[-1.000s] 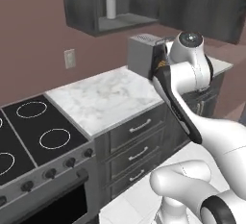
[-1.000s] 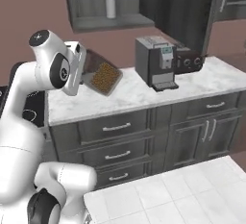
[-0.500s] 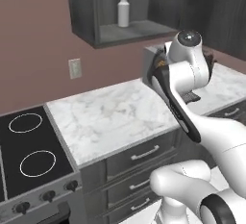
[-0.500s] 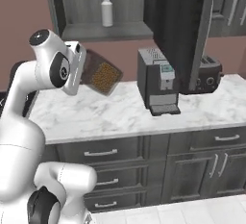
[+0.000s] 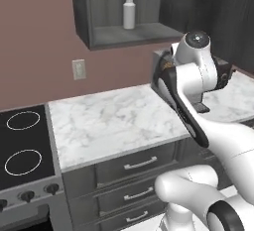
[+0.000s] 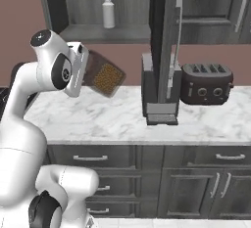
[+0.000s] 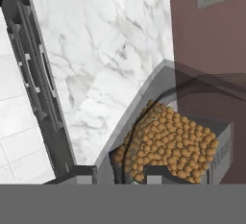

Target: Pick the jar and candle from the dining table and place them in the open cabinet. Close the cabinet after placing the objects.

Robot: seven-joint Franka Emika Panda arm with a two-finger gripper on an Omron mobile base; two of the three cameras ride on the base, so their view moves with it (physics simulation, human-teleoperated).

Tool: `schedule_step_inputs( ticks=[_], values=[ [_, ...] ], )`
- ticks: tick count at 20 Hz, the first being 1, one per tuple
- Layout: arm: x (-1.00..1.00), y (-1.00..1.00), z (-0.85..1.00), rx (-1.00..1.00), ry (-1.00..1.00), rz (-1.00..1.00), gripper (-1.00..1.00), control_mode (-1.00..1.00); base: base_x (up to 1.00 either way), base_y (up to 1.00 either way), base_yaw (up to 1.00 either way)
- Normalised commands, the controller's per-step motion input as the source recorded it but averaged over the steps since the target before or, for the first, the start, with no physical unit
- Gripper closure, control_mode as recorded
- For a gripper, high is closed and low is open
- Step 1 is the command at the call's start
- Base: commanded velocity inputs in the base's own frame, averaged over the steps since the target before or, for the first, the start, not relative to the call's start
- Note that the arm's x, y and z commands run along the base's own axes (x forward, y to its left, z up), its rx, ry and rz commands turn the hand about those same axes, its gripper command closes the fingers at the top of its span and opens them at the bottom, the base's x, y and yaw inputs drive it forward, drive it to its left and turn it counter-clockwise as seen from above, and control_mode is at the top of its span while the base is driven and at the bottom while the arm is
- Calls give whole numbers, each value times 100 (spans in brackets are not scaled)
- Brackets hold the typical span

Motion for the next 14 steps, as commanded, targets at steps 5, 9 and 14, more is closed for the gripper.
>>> schedule_step_inputs(
  ticks=[5, 9, 14],
  values=[
    [0, 0, 0, 0, 0, 0, 100, 100, 6, -19, 34],
    [0, 0, 0, 0, 0, 0, 100, 100, 4, -6, 19],
    [0, 0, 0, 0, 0, 0, 100, 100, 45, -23, 4]
  ],
)
